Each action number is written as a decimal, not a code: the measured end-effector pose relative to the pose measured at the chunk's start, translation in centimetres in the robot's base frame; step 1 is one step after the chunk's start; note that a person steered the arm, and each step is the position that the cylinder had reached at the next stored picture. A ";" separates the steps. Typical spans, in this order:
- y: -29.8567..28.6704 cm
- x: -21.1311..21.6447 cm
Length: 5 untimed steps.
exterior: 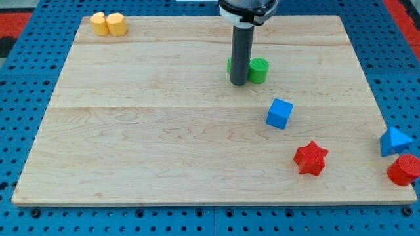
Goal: Move the green blocks to the top right of the blue cube
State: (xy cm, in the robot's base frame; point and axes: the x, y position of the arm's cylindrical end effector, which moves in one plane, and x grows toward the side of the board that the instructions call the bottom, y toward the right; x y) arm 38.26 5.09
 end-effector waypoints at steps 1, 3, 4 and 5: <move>-2.5 0.6; -6.1 -1.3; -6.0 -3.8; -2.8 -4.0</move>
State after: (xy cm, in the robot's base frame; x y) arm 34.23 2.32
